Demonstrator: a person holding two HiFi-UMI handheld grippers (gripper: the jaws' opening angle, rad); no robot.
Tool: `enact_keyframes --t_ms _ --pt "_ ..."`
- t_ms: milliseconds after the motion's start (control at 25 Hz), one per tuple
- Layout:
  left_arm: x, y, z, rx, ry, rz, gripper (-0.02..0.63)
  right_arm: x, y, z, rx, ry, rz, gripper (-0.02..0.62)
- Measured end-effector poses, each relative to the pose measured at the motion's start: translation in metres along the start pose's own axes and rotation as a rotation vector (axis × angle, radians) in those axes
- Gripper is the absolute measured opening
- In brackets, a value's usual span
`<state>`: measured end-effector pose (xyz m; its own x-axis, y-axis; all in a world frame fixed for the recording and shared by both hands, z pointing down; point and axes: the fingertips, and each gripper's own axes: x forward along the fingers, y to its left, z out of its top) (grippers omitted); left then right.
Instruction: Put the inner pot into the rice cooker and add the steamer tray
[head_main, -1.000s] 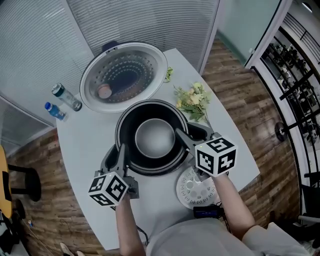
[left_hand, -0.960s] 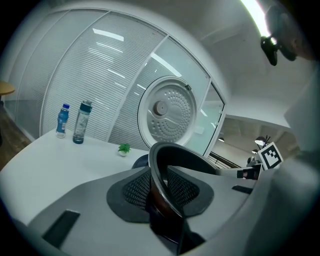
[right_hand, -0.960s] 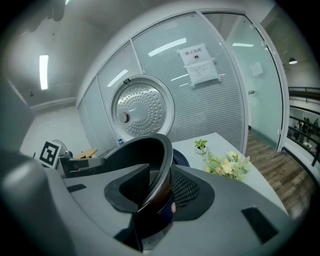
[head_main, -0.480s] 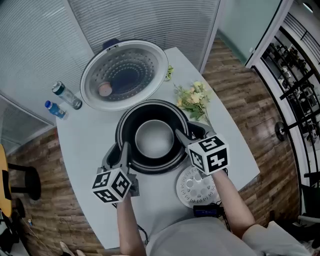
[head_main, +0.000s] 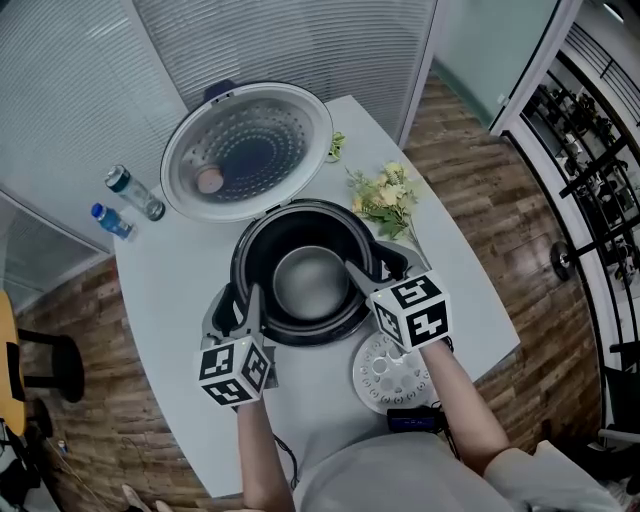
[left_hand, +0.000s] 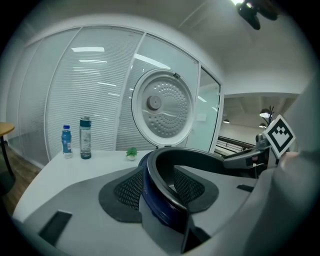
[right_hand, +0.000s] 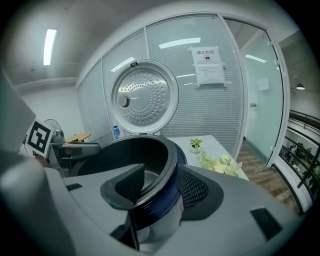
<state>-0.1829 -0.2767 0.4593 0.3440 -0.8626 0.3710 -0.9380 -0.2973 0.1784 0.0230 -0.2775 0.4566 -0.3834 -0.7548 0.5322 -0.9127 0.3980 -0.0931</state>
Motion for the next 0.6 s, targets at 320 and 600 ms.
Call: enact_keyframes --t_ms 320,600 --pt "-0.014 0.001 -0.005 -0.020 0.003 0.009 0.187 -0.016 -0.006 0.000 0.050 -0.043 -0.017 0.212" --pt "-0.039 -0.010 0.000 -0.029 -0.011 -0.007 0.187 -0.043 -0.006 -0.010 0.095 -0.057 -0.020 0.210"
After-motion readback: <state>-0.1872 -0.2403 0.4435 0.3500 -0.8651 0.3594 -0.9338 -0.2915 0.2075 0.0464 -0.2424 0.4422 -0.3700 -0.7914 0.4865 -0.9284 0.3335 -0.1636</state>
